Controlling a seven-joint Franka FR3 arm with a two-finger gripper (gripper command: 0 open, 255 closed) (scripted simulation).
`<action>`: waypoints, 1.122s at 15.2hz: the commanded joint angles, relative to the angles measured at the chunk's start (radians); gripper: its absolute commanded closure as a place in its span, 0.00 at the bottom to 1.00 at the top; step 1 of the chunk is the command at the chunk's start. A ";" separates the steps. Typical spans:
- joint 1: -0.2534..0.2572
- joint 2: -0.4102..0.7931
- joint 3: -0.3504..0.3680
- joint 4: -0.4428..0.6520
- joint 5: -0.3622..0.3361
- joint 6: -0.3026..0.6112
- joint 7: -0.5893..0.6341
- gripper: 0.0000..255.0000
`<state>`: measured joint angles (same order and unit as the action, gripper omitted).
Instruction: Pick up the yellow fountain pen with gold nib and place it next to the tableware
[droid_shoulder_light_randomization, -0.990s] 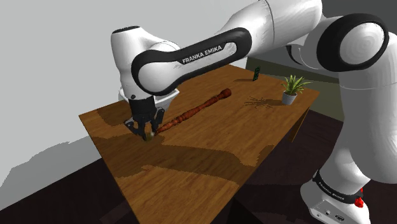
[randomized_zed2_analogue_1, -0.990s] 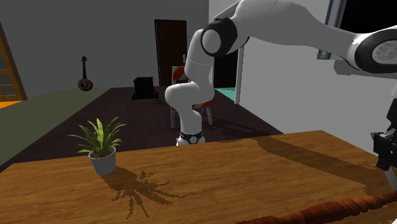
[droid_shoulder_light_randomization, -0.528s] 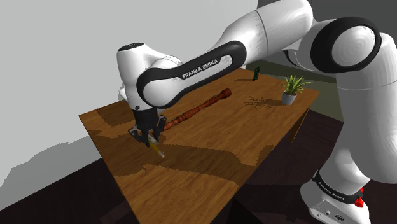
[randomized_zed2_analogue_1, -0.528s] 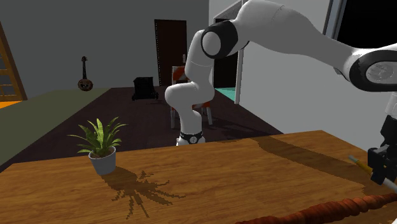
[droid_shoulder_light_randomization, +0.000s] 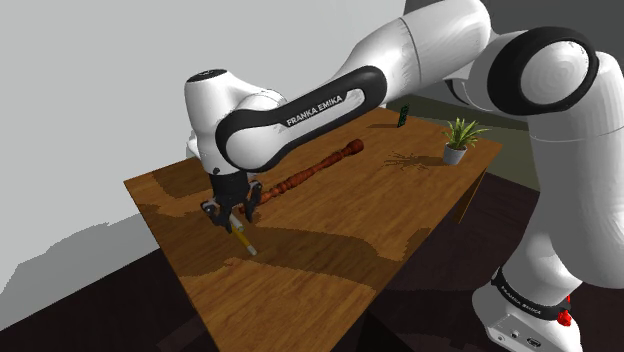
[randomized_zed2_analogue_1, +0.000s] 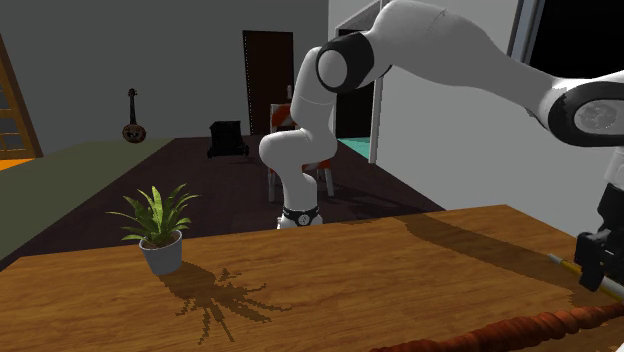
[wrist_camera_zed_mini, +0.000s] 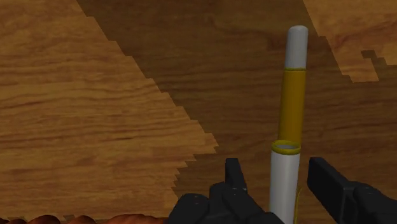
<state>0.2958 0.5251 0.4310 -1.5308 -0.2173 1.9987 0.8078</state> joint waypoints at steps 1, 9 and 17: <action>0.001 0.002 0.000 -0.002 0.000 0.001 0.000 0.00; 0.000 -0.031 0.010 0.079 0.018 -0.111 -0.013 0.00; 0.000 -0.031 0.010 0.079 0.018 -0.111 -0.013 0.00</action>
